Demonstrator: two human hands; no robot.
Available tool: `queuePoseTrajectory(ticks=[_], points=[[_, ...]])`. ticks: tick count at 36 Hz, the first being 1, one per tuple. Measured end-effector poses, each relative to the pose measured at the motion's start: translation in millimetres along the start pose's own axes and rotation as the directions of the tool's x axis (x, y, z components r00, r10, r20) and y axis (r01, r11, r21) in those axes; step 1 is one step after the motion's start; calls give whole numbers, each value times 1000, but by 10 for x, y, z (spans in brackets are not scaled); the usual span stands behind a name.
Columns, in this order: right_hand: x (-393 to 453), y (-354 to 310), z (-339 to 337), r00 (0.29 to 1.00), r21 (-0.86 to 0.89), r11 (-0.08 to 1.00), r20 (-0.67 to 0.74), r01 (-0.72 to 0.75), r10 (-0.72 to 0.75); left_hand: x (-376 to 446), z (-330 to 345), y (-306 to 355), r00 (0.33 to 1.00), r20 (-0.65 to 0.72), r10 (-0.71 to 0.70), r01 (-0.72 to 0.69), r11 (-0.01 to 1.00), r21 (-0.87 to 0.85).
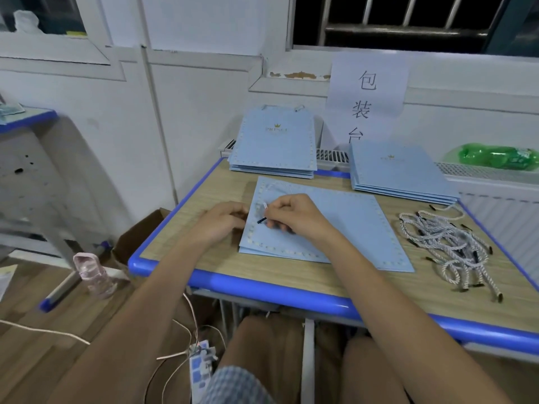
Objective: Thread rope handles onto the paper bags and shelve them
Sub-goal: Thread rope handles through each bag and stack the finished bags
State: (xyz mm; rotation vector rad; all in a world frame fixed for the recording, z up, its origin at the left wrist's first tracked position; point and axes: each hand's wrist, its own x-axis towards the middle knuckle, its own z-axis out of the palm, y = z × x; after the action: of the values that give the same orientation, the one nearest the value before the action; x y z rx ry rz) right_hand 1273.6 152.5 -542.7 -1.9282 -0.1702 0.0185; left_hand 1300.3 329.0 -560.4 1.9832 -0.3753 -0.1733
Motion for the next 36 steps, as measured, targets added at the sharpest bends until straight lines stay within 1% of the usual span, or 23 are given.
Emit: queuePoseTrajectory(ticks=[6, 12, 18, 22, 27, 30, 32, 34, 36], points=[[3, 11, 5, 997, 5, 999, -66, 33, -33, -13, -20, -8, 998, 53, 33, -31, 999, -45], [-3, 19, 5, 996, -37, 998, -63, 57, -59, -4, -8, -16, 999, 41, 32, -31, 999, -38], [19, 40, 29, 995, -40, 996, -61, 75, -78, -3, -30, -49, 1000, 23, 17, -17, 1000, 3], [54, 81, 60, 994, -37, 995, -55, 91, -93, -22, -30, -25, 998, 38, 48, -49, 999, 7], [75, 104, 98, 995, 15, 995, -6, 96, -95, -53, -44, 24, 991, 127, 33, -38, 999, 39], [86, 115, 104, 996, 27, 995, 11, 94, -94, -83, -85, 43, 977, 212, 27, -31, 999, 16], [91, 118, 105, 996, 42, 995, 18, 87, -88, -85, -121, 29, 972, 235, 5, -8, 1000, 13], [98, 125, 111, 996, 44, 995, 22, 84, -85, -85, -152, 21, 967, 256, -12, -4, 998, 62], [108, 135, 118, 996, 38, 996, 22, 86, -87, -70, -161, -5, 960, 279, -35, -7, 989, 145]])
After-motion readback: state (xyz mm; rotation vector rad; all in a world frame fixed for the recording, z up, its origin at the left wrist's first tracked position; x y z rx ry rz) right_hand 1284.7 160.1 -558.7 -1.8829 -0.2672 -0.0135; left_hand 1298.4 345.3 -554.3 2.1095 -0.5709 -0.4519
